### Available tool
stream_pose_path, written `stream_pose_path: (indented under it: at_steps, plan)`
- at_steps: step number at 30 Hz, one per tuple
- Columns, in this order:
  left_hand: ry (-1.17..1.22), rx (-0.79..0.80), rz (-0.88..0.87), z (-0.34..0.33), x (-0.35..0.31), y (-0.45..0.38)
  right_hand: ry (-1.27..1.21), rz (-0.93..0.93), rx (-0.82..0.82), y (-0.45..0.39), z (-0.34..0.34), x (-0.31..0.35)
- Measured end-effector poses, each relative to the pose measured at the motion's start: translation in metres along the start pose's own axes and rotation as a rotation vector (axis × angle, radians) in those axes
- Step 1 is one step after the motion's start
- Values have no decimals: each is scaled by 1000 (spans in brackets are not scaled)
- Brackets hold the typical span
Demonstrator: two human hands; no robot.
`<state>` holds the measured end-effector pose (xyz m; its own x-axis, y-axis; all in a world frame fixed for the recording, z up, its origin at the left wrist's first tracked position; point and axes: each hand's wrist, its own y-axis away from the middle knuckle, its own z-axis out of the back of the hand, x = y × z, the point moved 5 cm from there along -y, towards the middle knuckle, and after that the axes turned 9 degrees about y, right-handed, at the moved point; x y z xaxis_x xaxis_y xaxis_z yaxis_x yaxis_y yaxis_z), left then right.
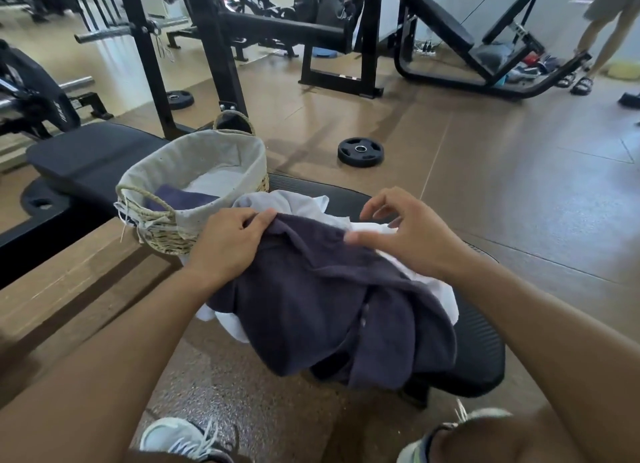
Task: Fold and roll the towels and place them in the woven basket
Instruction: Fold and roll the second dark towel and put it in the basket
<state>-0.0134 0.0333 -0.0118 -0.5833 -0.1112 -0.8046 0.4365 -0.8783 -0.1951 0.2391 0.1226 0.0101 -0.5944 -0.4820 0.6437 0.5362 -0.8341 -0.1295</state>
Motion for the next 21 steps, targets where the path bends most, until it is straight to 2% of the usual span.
stream_pose_path:
  at_steps: [3, 5, 9, 11, 14, 16, 18, 21]
  plan:
    - [66, -81, 1, 10, 4, -4, 351, 159, 214, 7, -17, -6]
    - [60, -132, 1, 18, 6, -7, 566, 222, 290, 5, -27, -14]
    - [13, -117, -29, 22, 11, -7, 577, 167, 328, -4, -37, -22]
    - [26, -96, -37, 22, 14, -7, 541, 116, 227, -12, -36, -22]
    - [41, -49, -72, 25, 17, -7, 133, -121, -160, -24, -12, -23]
    - [32, -30, -103, 27, 14, -5, -77, -268, -345, -30, 2, -31]
    - [-7, -11, -141, 27, 6, -2, -152, -329, -388, -34, 5, -40]
    - [-123, 103, -233, 21, -6, 3, -157, -398, -383, -37, 4, -53]
